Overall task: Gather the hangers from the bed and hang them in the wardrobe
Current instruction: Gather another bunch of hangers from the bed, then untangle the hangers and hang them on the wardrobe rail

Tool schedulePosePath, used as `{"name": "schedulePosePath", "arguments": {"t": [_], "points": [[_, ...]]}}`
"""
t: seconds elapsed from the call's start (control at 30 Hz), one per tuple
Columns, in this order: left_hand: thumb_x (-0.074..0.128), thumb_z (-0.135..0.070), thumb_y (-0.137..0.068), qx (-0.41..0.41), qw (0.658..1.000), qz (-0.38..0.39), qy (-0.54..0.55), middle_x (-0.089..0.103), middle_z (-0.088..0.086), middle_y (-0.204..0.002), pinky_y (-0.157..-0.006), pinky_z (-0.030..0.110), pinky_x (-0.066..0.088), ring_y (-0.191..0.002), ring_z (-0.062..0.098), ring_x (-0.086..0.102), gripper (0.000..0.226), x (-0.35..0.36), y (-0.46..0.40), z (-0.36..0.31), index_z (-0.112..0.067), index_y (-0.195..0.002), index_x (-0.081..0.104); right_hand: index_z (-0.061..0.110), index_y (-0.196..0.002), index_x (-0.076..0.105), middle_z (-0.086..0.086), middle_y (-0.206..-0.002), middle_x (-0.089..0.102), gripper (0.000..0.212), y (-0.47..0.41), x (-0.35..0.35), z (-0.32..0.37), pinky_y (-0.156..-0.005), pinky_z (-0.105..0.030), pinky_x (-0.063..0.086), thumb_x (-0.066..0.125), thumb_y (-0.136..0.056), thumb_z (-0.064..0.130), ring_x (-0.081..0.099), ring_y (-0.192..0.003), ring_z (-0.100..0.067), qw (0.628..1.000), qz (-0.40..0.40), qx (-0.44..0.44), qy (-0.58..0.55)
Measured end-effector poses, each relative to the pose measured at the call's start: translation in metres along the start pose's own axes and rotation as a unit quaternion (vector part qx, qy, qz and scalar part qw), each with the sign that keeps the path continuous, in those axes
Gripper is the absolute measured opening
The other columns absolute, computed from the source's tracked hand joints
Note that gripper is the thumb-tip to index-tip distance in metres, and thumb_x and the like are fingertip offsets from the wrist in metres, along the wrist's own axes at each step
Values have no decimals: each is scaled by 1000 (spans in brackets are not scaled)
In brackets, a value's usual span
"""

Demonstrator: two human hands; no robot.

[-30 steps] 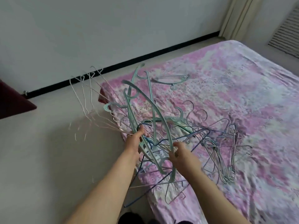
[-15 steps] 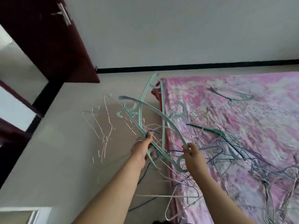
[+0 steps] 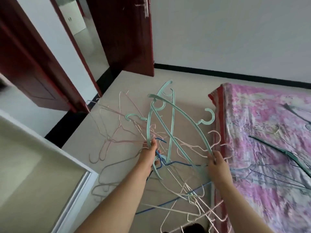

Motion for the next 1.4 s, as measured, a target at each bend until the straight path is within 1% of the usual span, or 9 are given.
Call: {"name": "schedulePosePath", "arguments": {"t": [0.13, 0.33, 0.43, 0.53, 0.6, 0.67, 0.77, 1.03, 1.4], "points": [[51, -48, -95, -6, 997, -49, 61, 58, 1, -74, -49, 23, 41, -62, 12, 55, 29, -75, 6, 14, -23, -110, 57, 15, -116, 54, -18, -100, 66, 28, 28, 51, 31, -76, -38, 43, 45, -98, 33, 61, -95, -37, 999, 31, -37, 4], [54, -47, -94, -17, 988, -121, 91, 61, 2, -73, -54, 25, 43, -67, 17, 62, 26, -159, 17, 30, -23, -101, 58, 18, -84, 59, -2, -61, 56, 19, 39, 90, 104, -61, -36, 40, 52, -96, 31, 54, -65, -29, 987, 95, -130, -21], [53, -42, -96, -21, 981, -149, 124, 59, 3, -68, -52, 24, 39, -65, 19, 57, 22, -188, 22, 35, -21, -98, 58, 21, -93, 61, 0, -66, 60, 9, 37, 107, 155, -60, -31, 41, 53, -95, 21, 55, -63, -22, 966, 155, -206, -14], [53, -42, -96, -33, 971, -180, 157, 55, 2, -63, -48, 21, 33, -59, 17, 52, 24, -214, 28, 37, -19, -89, 57, 24, -100, 60, 2, -71, 64, 13, 38, 122, 205, -54, -13, 41, 56, -94, 14, 59, -67, -9, 940, 198, -277, -19], [53, -42, -96, -43, 962, -205, 173, 53, 0, -61, -48, 21, 32, -56, 15, 50, 23, -232, 32, 38, -20, -87, 54, 25, -97, 60, 4, -73, 66, 9, 38, 134, 233, -57, -17, 44, 60, -92, 18, 61, -69, -8, 930, 213, -299, -23], [53, -40, -96, -48, 954, -230, 187, 52, 0, -61, -48, 22, 31, -54, 14, 47, 22, -250, 36, 37, -20, -87, 53, 28, -91, 60, 6, -69, 67, 2, 38, 147, 256, -62, -31, 49, 62, -90, 27, 63, -68, -15, 924, 218, -314, -34], [50, -39, -98, -56, 948, -254, 184, 52, 0, -62, -50, 22, 32, -55, 13, 46, 23, -273, 48, 39, -19, -88, 53, 31, -86, 59, 4, -69, 67, 6, 46, 168, 290, -62, -34, 49, 65, -88, 33, 64, -66, -20, 907, 234, -346, -47], [47, -40, -99, -54, 942, -250, 217, 55, -2, -64, -53, 22, 34, -58, 10, 49, 17, -314, 68, 67, -25, -100, 55, 30, -91, 62, 6, -75, 66, 6, 95, 219, 351, -58, -28, 42, 65, -87, 34, 59, -69, -18, 877, 263, -400, -47], [52, -34, -97, -85, 964, -162, 195, 53, -3, -61, -47, 20, 34, -55, 10, 50, 16, -367, 76, 128, -22, -87, 54, 32, -94, 60, 6, -75, 66, 11, 160, 259, 321, -60, -29, 44, 63, -86, 39, 58, -68, -20, 921, 185, -344, -13]]}}
Point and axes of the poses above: each hand's wrist, its own y-axis away from the middle knuckle, its own x-axis out of the palm, z = x × y, the point moved 6 cm from there along -y, towards the middle knuckle
